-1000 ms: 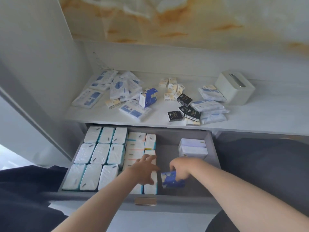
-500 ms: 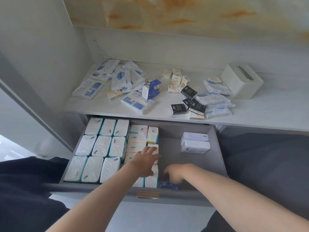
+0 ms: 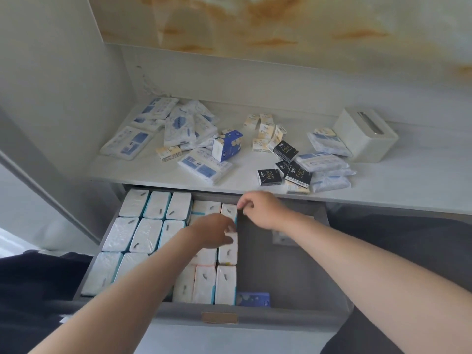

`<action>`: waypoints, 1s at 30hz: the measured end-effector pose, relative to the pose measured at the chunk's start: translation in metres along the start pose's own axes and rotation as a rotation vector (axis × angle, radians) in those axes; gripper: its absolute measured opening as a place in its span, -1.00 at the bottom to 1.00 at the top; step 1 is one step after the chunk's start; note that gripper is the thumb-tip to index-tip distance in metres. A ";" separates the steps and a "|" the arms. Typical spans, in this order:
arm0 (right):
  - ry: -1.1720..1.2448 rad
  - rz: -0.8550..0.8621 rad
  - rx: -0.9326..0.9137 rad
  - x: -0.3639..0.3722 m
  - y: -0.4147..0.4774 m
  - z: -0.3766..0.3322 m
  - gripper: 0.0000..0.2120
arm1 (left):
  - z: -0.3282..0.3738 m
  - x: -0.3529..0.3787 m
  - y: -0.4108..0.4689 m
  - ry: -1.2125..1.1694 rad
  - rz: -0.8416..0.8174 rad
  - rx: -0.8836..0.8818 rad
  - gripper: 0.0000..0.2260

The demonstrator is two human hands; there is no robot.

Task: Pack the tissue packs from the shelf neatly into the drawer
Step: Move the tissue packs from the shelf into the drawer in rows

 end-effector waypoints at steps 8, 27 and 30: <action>-0.225 0.264 -0.094 -0.089 0.055 -0.051 -0.60 | -0.045 -0.120 -0.004 -0.313 0.601 0.063 -0.75; -0.080 0.304 -0.027 -0.104 0.086 -0.048 -0.49 | -0.076 -0.148 0.016 -0.736 0.800 0.114 -0.55; -0.091 0.323 -0.042 -0.103 0.058 -0.049 -0.55 | -0.061 -0.143 0.003 -0.663 0.768 0.213 -0.56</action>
Point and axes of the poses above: each hand's wrist, its own y-axis towards the middle knuckle, its own x-axis out of the palm, z = x × y, the point moved 7 cm from there along y, towards the middle knuckle, and after that the axes turned 14 degrees about -z, right-handed, at the moved point
